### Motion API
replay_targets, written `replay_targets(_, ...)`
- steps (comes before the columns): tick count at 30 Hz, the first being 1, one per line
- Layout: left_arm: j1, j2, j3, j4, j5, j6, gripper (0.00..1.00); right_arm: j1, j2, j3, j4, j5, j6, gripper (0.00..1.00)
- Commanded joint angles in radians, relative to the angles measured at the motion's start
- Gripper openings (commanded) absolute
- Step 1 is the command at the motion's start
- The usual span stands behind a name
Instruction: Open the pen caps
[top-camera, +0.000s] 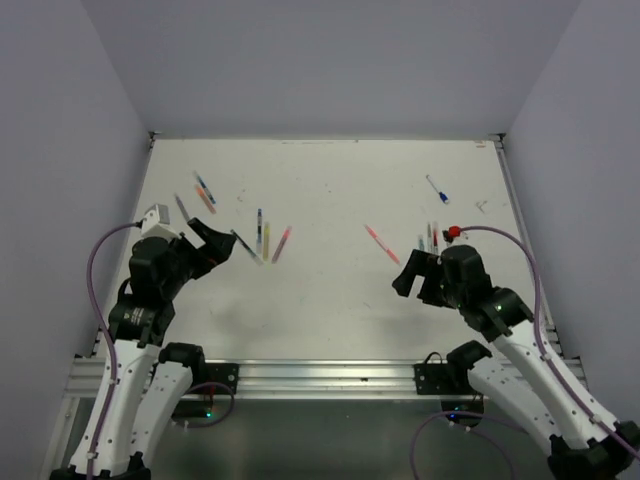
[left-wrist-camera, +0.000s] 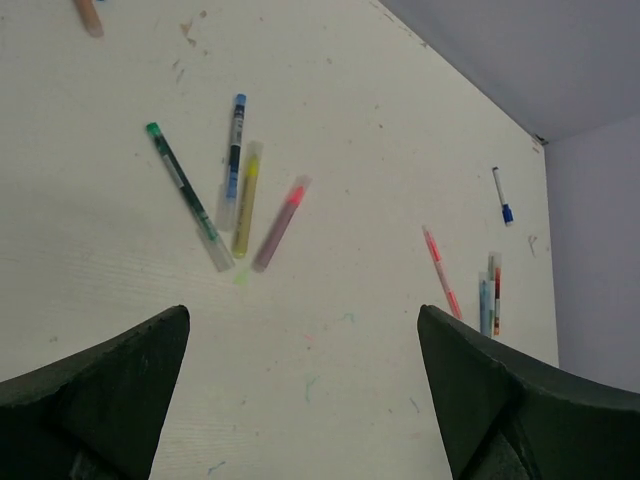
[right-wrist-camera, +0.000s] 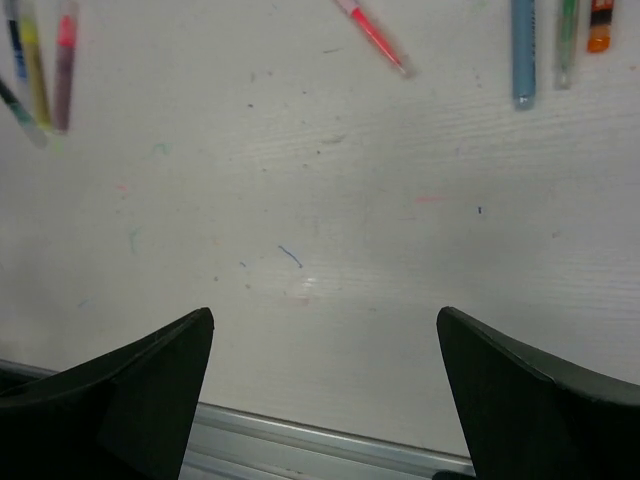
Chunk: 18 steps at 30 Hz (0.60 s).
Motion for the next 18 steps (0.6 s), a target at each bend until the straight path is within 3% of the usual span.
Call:
replay_targets(1,0.008,0.018,0.054,-0.069,-0.054,0.088,1.0,0.002,0.161,0.073,-0.026,0.111,-0.034,0.99)
replay_targets(4,0.008,0.058,0.075,-0.063,-0.047,0.12,1.0,0.002,0.25,0.074,0.047,0.11,-0.053,0.99)
replay_targets(10,0.008,0.136,0.062,0.003,0.018,0.134,1.0,0.01,0.54,0.102,0.281,-0.06,-0.112,0.99)
replay_targets(18,0.007,0.163,-0.064,0.156,0.169,0.095,0.99,0.059,0.925,0.321,0.379,0.05,-0.189,0.95)
